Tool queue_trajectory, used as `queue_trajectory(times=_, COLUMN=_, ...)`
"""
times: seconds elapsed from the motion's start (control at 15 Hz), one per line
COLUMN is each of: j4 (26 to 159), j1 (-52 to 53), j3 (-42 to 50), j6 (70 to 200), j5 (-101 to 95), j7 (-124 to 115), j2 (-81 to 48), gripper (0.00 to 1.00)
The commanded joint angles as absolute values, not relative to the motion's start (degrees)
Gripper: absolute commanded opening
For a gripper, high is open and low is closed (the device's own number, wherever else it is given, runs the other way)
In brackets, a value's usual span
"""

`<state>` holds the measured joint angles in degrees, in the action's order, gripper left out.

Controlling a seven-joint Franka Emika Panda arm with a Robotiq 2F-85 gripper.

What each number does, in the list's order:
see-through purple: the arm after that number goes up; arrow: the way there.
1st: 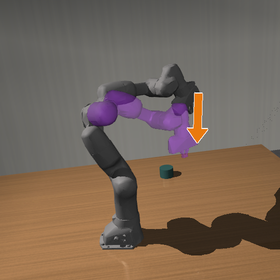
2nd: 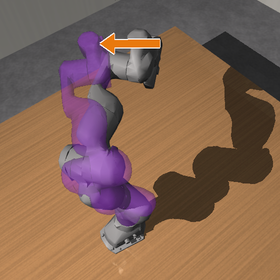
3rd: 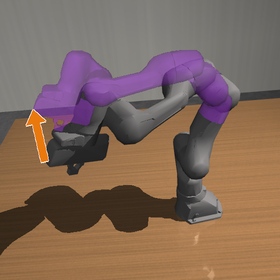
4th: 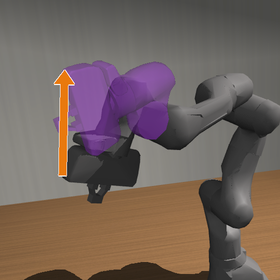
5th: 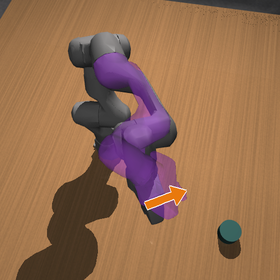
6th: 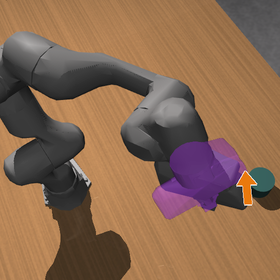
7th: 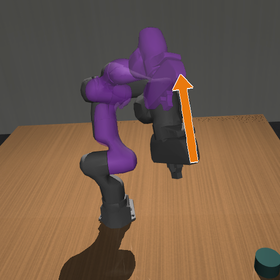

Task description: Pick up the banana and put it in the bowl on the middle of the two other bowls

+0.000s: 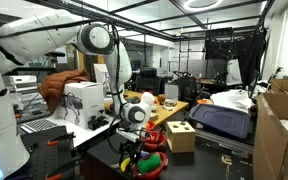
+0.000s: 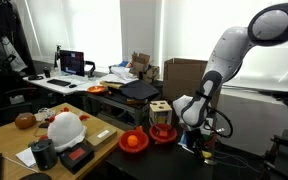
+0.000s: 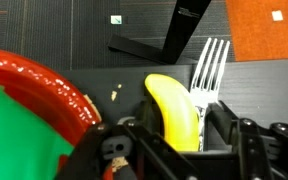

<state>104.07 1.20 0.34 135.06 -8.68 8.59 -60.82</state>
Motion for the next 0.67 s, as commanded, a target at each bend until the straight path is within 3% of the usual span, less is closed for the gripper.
queue_trajectory(times=0.0, j4=103.61, j1=1.12, j3=0.34, j6=135.22, j5=-9.22, j7=8.75, j2=-60.83, gripper=0.35)
queue_trajectory(times=0.27, j4=104.49, j1=0.73, j3=-0.04, j6=135.39, j5=-9.35, j7=9.86, j2=-59.53, gripper=0.07)
queue_trajectory(times=0.6, j4=105.76, j1=0.45, j3=0.12, j6=135.71, j5=-9.67, j7=10.86, j2=-57.66, gripper=0.07)
